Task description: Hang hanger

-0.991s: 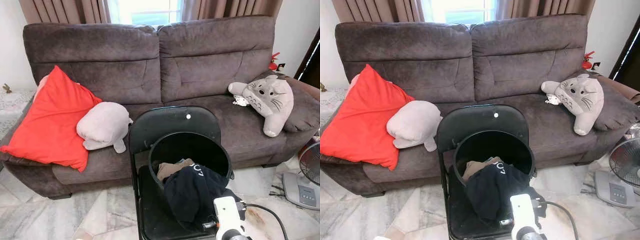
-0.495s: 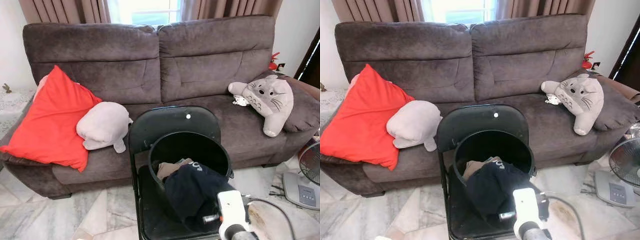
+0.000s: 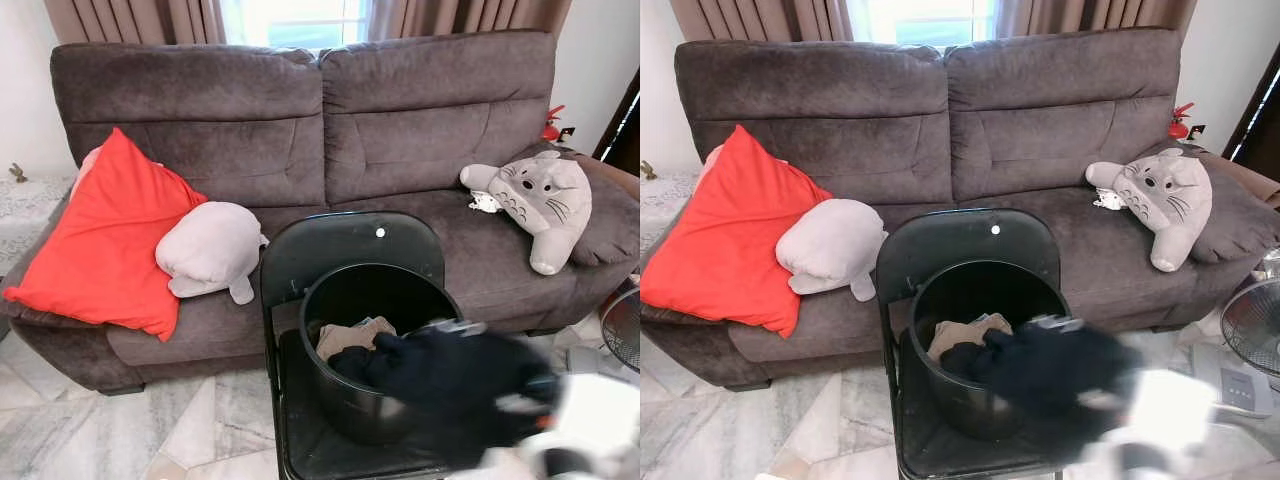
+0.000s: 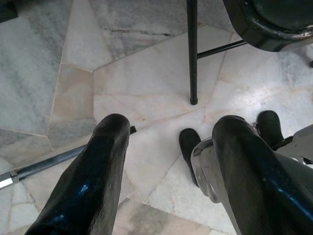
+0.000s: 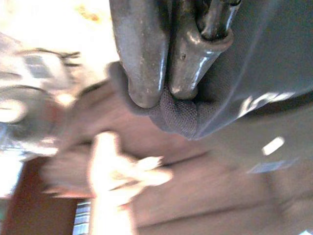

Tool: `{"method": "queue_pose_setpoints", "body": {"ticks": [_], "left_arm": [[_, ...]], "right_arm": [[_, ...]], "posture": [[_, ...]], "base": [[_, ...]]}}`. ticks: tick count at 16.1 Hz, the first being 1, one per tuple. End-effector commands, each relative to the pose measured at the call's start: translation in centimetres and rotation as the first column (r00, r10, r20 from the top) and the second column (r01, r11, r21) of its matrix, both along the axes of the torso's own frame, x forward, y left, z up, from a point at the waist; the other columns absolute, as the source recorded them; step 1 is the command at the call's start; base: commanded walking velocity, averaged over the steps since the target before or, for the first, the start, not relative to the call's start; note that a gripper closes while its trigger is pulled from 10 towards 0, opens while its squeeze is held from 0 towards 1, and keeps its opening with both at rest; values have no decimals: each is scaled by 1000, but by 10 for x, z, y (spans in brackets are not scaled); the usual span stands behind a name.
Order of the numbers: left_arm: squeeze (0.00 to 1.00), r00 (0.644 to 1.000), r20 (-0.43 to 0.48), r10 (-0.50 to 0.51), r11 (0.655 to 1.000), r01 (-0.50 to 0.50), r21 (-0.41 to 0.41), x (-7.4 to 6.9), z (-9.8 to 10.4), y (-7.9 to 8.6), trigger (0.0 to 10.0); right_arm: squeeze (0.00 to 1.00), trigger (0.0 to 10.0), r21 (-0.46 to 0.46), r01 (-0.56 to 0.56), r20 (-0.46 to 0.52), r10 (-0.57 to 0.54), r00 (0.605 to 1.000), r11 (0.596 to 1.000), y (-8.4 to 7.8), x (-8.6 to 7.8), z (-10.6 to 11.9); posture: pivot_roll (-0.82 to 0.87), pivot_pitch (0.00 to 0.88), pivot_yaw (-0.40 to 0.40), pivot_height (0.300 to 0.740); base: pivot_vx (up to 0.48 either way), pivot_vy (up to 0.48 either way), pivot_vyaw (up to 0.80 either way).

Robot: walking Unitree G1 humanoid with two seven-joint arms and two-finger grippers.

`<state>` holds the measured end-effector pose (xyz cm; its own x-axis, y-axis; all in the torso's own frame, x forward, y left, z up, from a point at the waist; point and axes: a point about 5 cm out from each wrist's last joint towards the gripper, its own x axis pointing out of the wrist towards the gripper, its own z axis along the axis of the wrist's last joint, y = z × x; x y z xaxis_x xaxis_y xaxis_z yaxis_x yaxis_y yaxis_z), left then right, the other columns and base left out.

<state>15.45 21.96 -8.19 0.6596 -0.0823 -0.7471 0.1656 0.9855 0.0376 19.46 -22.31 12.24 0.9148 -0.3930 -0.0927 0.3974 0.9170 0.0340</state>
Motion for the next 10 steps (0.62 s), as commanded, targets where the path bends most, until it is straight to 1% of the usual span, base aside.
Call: {"method": "queue_pose_setpoints", "body": {"ticks": [1, 2, 3, 5, 6, 8, 10], "left_arm": [[0, 1000, -29, -1, 1000, 1, -1, -4, -3, -1, 10000], [0, 1000, -29, 0, 1000, 0, -1, -4, -3, -1, 10000], [0, 1000, -31, 2, 1000, -2, 0, -4, -3, 0, 10000], [0, 999, -39, 5, 1000, -5, 3, -5, -3, 1, 10000], [0, 999, -45, 8, 1000, -8, 5, -6, -4, 1, 10000], [0, 999, -51, 10, 1000, -9, 7, -7, -4, 2, 10000], [0, 998, -59, 13, 1000, -12, 11, -9, -5, 2, 10000]], "right_arm": [[0, 0, 20, 151, 72, -152, 986, 988, -25, -4, 12], [0, 0, 29, 209, 80, -211, 974, 977, -37, -5, 14], [0, 0, 49, 273, 66, -275, 959, 961, -53, -5, 13], [0, 0, 46, 288, 50, -290, 956, 957, -63, -3, 12], [0, 0, 42, 281, 50, -283, 958, 959, -66, 2, 14], [0, 0, 47, 261, 53, -263, 963, 964, -65, 11, 16], [0, 0, 40, 191, 87, -194, 977, 981, -61, 33, 25]], "posture": [[-89, 24, 38, 740], [-89, 24, 38, 740], [-89, 23, 38, 740], [-88, 22, 39, 740], [-87, 22, 40, 740], [-86, 22, 41, 740], [-82, 20, 45, 740]], "base": [[0, 0, 0], [0, 0, 0], [0, 0, 0], [0, 0, 0], [0, 0, 0], [0, 0, 0], [0, 0, 0]]}}
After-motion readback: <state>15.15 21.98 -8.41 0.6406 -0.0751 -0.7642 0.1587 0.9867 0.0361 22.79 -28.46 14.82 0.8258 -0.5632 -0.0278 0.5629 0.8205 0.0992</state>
